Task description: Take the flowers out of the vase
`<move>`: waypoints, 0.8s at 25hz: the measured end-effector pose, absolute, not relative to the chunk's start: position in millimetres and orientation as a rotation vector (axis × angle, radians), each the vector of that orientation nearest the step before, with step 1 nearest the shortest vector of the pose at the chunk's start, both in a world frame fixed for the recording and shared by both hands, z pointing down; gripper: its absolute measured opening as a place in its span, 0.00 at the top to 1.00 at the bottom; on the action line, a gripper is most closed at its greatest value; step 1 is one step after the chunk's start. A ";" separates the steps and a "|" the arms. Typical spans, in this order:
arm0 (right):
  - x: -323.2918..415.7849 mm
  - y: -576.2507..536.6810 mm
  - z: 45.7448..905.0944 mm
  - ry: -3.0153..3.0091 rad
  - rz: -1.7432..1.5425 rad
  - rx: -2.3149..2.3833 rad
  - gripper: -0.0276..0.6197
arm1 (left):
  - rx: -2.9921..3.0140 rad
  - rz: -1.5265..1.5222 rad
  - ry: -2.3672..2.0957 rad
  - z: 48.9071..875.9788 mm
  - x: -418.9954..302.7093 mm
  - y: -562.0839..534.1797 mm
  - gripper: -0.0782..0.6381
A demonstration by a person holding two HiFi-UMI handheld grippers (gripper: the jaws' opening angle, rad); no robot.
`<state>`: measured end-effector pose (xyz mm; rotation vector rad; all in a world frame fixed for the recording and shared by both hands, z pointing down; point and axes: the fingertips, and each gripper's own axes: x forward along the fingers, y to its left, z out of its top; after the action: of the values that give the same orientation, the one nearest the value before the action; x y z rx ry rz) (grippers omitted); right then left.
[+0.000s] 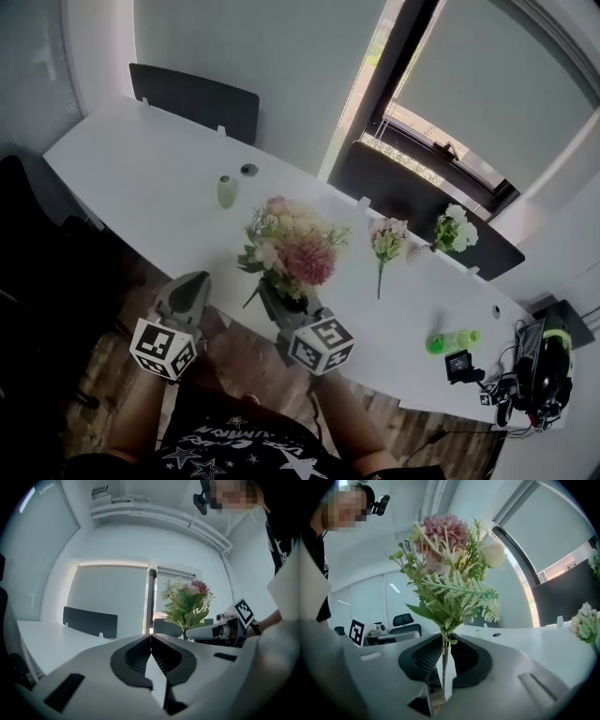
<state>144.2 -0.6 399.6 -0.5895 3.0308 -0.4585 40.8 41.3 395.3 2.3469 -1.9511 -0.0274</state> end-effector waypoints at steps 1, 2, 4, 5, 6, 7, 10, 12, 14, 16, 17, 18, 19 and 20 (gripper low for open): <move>148.2 3.4 398.2 3.026 -0.464 -0.578 0.87 | 2.342 -0.028 -1.960 392.4 45.5 48.5 0.88; 151.5 6.9 397.3 3.022 -0.468 -0.567 0.87 | 2.337 -0.030 -1.967 390.0 49.4 54.9 0.88; 156.3 12.9 396.4 3.020 -0.467 -0.550 0.87 | 2.331 -0.029 -1.979 387.1 54.4 65.4 0.88; 157.7 15.4 396.3 3.022 -0.462 -0.543 0.87 | 2.329 -0.025 -1.986 386.2 55.2 69.5 0.88; 158.7 17.6 396.6 3.025 -0.457 -0.537 0.87 | 2.325 -0.023 -1.993 385.8 55.2 72.9 0.88; 159.5 19.7 397.5 3.028 -0.454 -0.534 0.87 | 2.321 -0.024 -1.997 385.8 54.7 75.8 0.88; 159.5 27.7 402.1 3.037 -0.457 -0.532 0.87 | 2.311 -0.044 -1.999 385.5 53.4 86.2 0.88; 156.7 35.7 404.1 3.041 -0.461 -0.529 0.86 | 2.310 -0.052 -2.002 387.4 52.6 96.5 0.88; 153.9 40.4 405.7 3.045 -0.458 -0.528 0.86 | 2.311 -0.056 -2.006 392.2 52.1 103.4 0.88; 150.9 45.8 407.3 3.054 -0.441 -0.525 0.86 | 2.301 -0.059 -2.015 397.4 50.4 110.2 0.88; 149.2 51.0 407.0 3.060 -0.429 -0.521 0.86 | 2.293 -0.059 -2.023 399.1 48.7 116.0 0.88; 147.9 56.7 405.7 3.066 -0.418 -0.518 0.86 | 2.283 -0.059 -2.032 399.5 47.1 122.3 0.88; 147.3 61.5 403.5 3.072 -0.410 -0.517 0.86 | 2.274 -0.058 -2.039 398.6 45.9 127.8 0.88; 147.4 65.1 401.0 3.076 -0.406 -0.519 0.86 | 2.269 -0.061 -2.044 396.4 45.3 132.0 0.88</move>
<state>147.4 65.1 401.0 -0.5188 3.0756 -0.4058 45.3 132.0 396.4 2.2687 -2.0439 -0.0611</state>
